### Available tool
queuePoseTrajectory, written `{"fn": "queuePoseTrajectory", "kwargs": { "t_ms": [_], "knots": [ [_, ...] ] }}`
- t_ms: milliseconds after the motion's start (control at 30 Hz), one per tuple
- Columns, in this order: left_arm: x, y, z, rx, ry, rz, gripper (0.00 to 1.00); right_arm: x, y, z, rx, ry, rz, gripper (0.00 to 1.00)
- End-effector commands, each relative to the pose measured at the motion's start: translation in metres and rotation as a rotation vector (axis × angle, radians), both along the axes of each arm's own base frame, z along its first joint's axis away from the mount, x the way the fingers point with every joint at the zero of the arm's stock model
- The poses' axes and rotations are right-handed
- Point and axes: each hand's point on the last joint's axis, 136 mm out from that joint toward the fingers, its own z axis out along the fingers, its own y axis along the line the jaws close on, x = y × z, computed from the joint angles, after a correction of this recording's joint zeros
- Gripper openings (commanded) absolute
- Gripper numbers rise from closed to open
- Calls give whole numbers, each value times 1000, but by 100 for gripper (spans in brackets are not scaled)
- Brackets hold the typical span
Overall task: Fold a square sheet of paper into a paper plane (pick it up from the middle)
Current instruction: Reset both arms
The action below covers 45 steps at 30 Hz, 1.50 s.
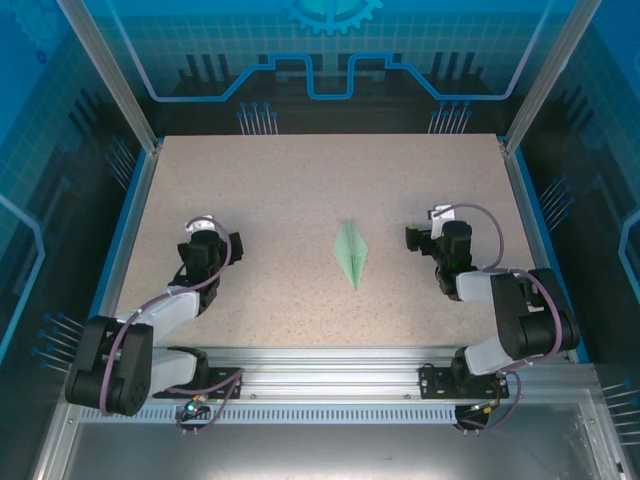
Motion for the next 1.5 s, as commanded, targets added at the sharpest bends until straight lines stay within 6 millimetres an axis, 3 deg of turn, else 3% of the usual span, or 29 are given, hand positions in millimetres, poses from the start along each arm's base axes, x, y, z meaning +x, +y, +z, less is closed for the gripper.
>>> {"fn": "queuePoseTrajectory", "kwargs": {
  "t_ms": [0,167,333,533,633,1467],
  "knots": [
    [20,-3,22,-22,-127,-68,98,7,-3,13,4,-61,4,100],
    [41,-8,24,9,-148,-120,99,8,-3,14,6,-63,5,99],
    [54,-21,1,15,-164,-206,98,8,-3,14,7,-61,6,99],
    [54,-16,-3,-24,-133,-202,99,7,-3,13,9,-58,9,99],
    [50,2,1,-5,-164,-84,99,7,-3,14,9,-59,9,99],
    [52,-4,0,13,-154,-105,99,7,-3,13,9,-58,9,99]
  ]
}}
